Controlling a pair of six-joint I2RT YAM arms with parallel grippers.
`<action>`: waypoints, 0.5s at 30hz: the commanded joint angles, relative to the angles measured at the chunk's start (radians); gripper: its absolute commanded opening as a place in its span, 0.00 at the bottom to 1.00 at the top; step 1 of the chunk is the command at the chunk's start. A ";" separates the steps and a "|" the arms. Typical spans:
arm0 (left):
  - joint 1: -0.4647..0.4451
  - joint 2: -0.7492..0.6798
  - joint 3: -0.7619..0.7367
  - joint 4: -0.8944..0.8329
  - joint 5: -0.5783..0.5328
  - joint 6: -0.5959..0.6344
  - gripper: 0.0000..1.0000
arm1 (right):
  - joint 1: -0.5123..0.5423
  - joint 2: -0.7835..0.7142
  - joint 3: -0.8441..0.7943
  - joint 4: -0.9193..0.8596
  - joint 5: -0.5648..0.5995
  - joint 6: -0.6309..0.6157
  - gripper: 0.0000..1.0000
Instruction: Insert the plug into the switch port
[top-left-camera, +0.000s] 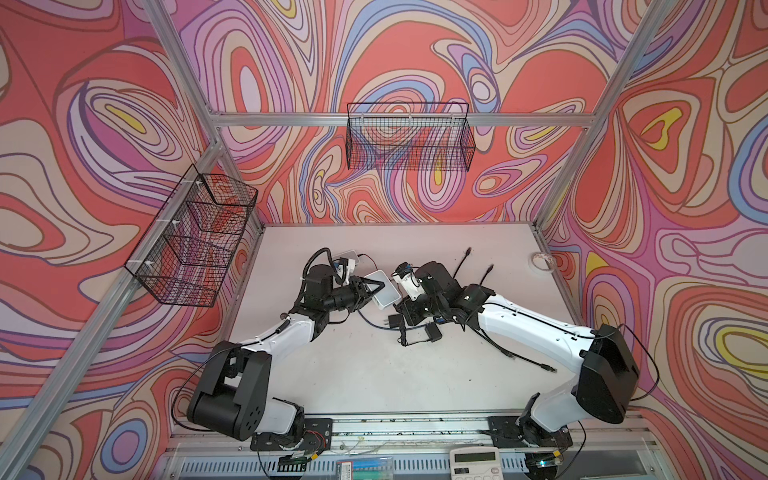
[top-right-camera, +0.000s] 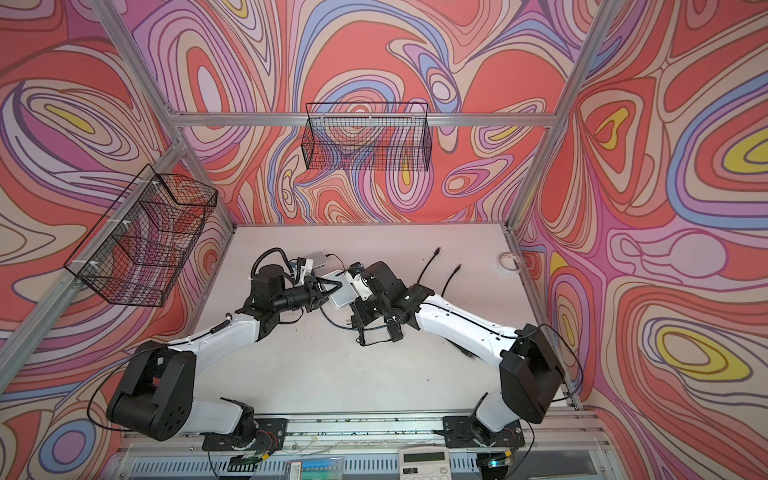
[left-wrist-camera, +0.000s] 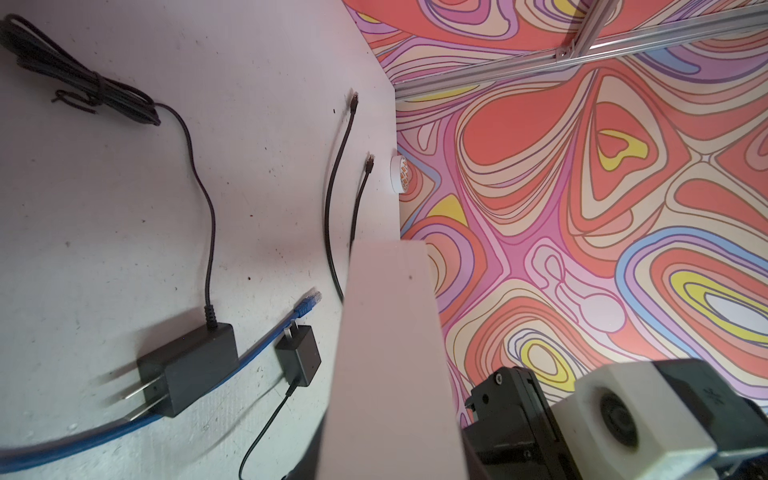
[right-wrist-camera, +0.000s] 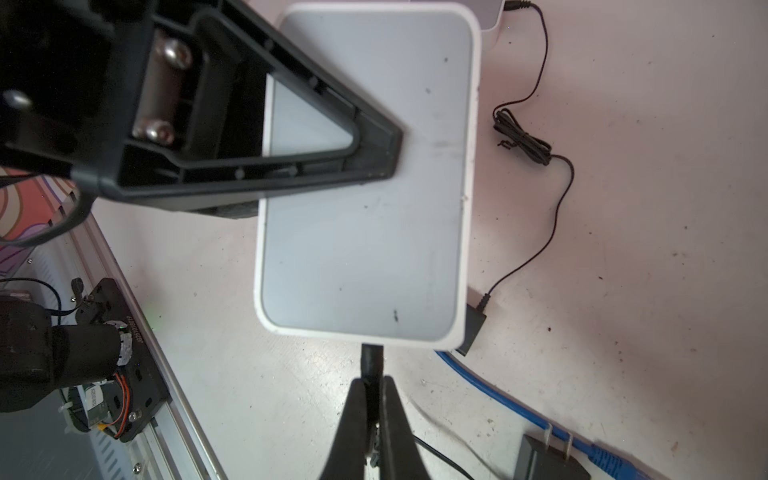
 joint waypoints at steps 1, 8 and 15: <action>-0.021 -0.027 0.010 -0.015 0.070 0.005 0.00 | 0.002 0.015 0.050 0.063 0.016 -0.020 0.00; -0.023 -0.053 0.006 -0.074 0.084 0.025 0.00 | 0.003 0.026 0.072 0.062 0.049 -0.030 0.00; -0.073 -0.060 0.029 -0.173 0.087 0.072 0.00 | 0.002 0.007 0.051 0.168 0.068 -0.011 0.00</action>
